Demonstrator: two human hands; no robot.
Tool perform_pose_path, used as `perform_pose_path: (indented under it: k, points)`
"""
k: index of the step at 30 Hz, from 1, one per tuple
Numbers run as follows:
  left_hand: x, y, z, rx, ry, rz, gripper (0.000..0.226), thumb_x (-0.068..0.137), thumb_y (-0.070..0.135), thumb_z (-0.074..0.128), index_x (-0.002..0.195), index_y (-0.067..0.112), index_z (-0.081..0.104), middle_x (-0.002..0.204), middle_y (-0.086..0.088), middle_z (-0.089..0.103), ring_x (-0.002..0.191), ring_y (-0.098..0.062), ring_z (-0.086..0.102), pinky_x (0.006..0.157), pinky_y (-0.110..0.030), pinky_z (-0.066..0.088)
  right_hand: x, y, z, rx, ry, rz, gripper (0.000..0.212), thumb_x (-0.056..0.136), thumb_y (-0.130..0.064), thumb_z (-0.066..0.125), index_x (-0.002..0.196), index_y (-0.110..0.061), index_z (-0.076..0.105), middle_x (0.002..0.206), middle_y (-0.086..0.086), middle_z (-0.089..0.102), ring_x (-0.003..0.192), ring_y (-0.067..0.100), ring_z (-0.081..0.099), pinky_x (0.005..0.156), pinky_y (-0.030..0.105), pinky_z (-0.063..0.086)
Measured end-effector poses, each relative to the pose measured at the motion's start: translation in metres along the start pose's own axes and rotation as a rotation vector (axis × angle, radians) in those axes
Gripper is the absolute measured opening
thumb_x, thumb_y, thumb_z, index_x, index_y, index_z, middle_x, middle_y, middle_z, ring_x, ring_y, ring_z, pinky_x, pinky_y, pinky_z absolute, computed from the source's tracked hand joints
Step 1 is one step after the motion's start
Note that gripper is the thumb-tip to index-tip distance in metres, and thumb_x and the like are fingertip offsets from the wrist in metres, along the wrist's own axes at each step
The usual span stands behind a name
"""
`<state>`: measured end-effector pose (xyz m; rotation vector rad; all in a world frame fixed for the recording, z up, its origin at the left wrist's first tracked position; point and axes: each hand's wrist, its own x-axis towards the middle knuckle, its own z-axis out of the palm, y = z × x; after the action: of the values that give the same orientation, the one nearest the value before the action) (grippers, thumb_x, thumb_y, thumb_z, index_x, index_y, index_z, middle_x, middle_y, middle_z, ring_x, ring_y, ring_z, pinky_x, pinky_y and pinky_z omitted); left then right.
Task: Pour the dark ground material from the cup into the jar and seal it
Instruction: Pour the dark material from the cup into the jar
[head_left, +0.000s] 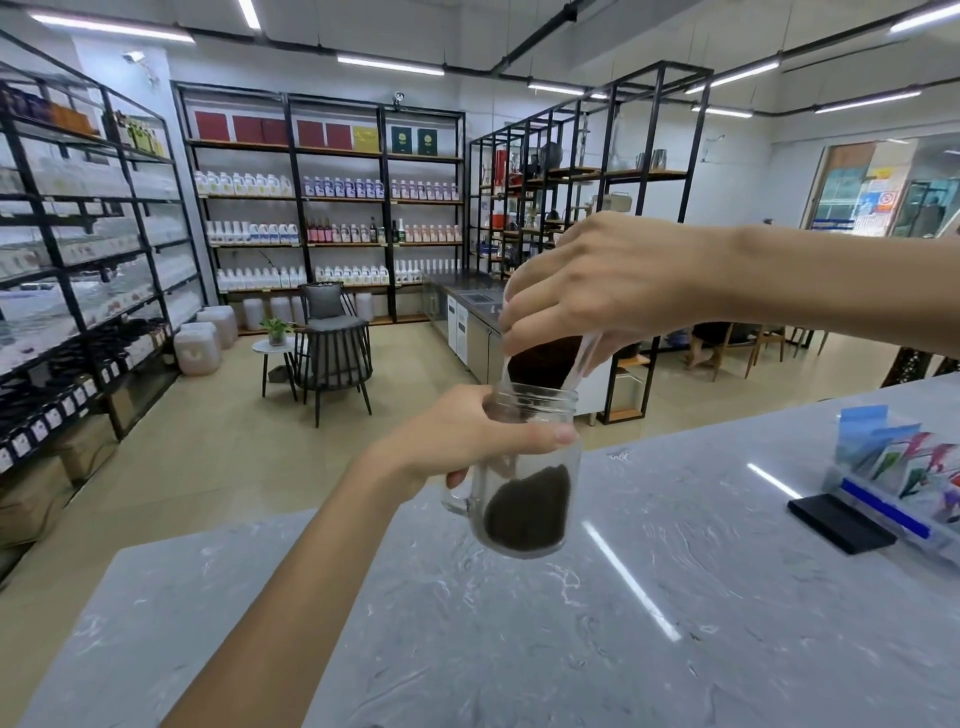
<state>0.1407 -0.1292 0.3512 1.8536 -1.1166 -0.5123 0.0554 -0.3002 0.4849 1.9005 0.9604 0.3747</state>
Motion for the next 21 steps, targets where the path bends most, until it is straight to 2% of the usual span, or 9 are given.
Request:
perform_pose_path:
  k: [2,4,6,8,10,12,15,18,21]
  points:
    - [-0.005,0.001,-0.006,-0.039,-0.081,0.008,0.046,0.08,0.056,0.077,0.107,0.022,0.064,0.083,0.009,0.076,0.041,0.003,0.047,0.039,-0.014,0.033,-0.005,-0.005,0.0,0.036,0.121,0.007,0.059,0.08,-0.046,0.067,0.133,-0.027,0.049,0.133,-0.003,0.059,0.124,0.024,0.054,0.081,0.037,0.05]
    - [-0.01,0.002,-0.01,-0.083,-0.165,0.033,0.044,0.085,0.048,0.075,0.111,0.015,0.062,0.095,-0.001,0.079,0.042,0.003,0.051,0.038,-0.014,0.032,-0.009,-0.007,0.001,0.016,0.176,0.024,0.056,0.086,-0.041,0.069,0.135,-0.026,0.048,0.136,-0.002,0.056,0.127,0.024,0.05,0.08,0.029,0.038]
    - [-0.014,0.006,-0.011,-0.132,-0.222,0.05,0.042,0.086,0.043,0.073,0.111,0.01,0.062,0.094,0.0,0.079,0.043,0.002,0.055,0.035,-0.011,0.032,-0.017,-0.006,0.005,-0.036,0.232,-0.01,0.055,0.09,-0.04,0.07,0.137,-0.024,0.047,0.138,-0.002,0.053,0.128,0.025,0.049,0.079,0.024,0.023]
    - [-0.016,0.012,-0.012,-0.164,-0.253,0.04,0.04,0.086,0.042,0.07,0.109,0.01,0.063,0.091,0.003,0.08,0.045,0.002,0.059,0.034,-0.01,0.031,-0.019,-0.005,0.0,-0.09,0.237,-0.025,0.054,0.091,-0.038,0.07,0.138,-0.023,0.048,0.139,-0.002,0.052,0.128,0.026,0.049,0.079,0.024,0.019]
    - [-0.017,0.017,-0.012,-0.181,-0.257,0.03,0.038,0.087,0.042,0.067,0.108,0.012,0.064,0.088,0.005,0.08,0.049,0.0,0.064,0.033,-0.01,0.031,-0.021,-0.002,-0.003,-0.135,0.254,-0.038,0.052,0.094,-0.037,0.068,0.139,-0.023,0.047,0.14,-0.002,0.051,0.129,0.028,0.049,0.079,0.026,0.02]
    - [-0.018,0.023,-0.012,-0.185,-0.249,0.034,0.039,0.085,0.044,0.069,0.109,0.013,0.064,0.09,0.005,0.08,0.052,-0.001,0.067,0.033,-0.01,0.031,-0.024,0.002,-0.007,-0.198,0.271,-0.067,0.05,0.095,-0.036,0.065,0.14,-0.023,0.045,0.141,-0.002,0.051,0.13,0.028,0.048,0.074,0.029,0.029]
    - [-0.019,0.028,-0.011,-0.206,-0.231,0.049,0.053,0.077,0.051,0.074,0.112,0.014,0.063,0.101,-0.002,0.078,0.063,-0.006,0.071,0.033,-0.011,0.031,-0.03,0.007,-0.007,-0.359,0.295,-0.133,0.043,0.102,-0.039,0.055,0.14,-0.023,0.045,0.141,-0.002,0.051,0.13,0.027,0.048,0.074,0.027,0.021]
    - [-0.02,0.029,-0.008,-0.228,-0.207,0.049,0.056,0.073,0.054,0.074,0.112,0.017,0.064,0.109,-0.005,0.076,0.087,-0.018,0.076,0.032,-0.012,0.03,-0.033,0.008,-0.007,-0.401,0.287,-0.146,0.038,0.105,-0.037,0.049,0.14,-0.022,0.046,0.14,-0.001,0.054,0.129,0.029,0.05,0.069,0.029,0.025]
    - [-0.02,0.03,-0.006,-0.248,-0.194,0.052,0.051,0.079,0.054,0.075,0.113,0.018,0.064,0.11,-0.007,0.075,0.085,-0.018,0.076,0.033,-0.012,0.031,-0.035,0.008,-0.01,-0.428,0.288,-0.129,0.036,0.106,-0.034,0.048,0.139,-0.021,0.049,0.139,-0.001,0.055,0.128,0.03,0.052,0.072,0.028,0.018]
